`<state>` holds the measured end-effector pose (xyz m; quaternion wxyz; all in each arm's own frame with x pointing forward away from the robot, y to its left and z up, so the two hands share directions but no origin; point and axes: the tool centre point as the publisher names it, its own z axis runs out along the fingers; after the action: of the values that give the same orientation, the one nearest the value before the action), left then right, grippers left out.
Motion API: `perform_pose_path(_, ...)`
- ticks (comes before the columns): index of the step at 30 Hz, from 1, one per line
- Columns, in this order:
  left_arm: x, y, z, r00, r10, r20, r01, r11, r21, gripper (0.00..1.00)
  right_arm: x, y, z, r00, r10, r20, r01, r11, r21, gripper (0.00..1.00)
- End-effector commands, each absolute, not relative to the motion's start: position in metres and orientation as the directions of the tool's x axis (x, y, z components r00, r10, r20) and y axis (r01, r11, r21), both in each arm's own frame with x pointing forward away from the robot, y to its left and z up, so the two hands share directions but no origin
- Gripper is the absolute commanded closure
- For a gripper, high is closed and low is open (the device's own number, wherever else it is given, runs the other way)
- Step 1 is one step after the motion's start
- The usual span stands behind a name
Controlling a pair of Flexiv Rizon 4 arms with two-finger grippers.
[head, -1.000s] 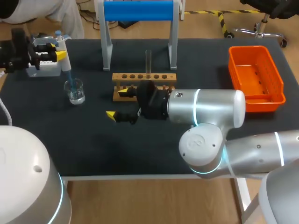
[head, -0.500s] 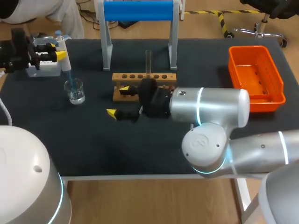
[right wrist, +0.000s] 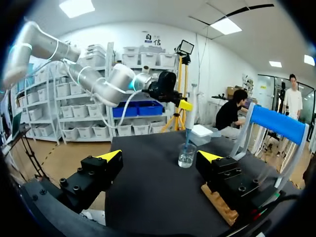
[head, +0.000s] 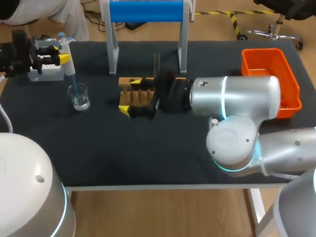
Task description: Invert the test tube, pick up the pipette, mount the tip to pipette, aspirate from beaker and dispense into the tube, eject the tip, return the pipette, and cap with the stopper.
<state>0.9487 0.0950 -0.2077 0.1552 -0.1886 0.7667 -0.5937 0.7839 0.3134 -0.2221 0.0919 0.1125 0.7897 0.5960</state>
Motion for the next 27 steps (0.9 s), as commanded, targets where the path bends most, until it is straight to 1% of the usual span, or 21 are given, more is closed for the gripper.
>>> perform_pose_path(1,0.948,0.095,-0.207,-0.880,-0.475,-0.014,-0.106,0.225,-0.969,1.00,0.786,0.290,-0.194,-0.974,0.224,0.019,0.086,0.294,0.952,0.00)
perform_pose_path(15,0.948,0.095,-0.207,-0.880,-0.475,-0.014,-0.106,0.225,-0.969,1.00,0.817,0.291,-0.127,-0.989,0.134,-0.065,-0.020,0.310,0.951,0.00)
perform_pose_path(27,0.948,0.095,-0.207,-0.880,-0.475,-0.014,-0.106,0.225,-0.969,1.00,0.855,0.320,-0.097,-0.986,0.068,-0.151,-0.121,0.320,0.940,0.00)
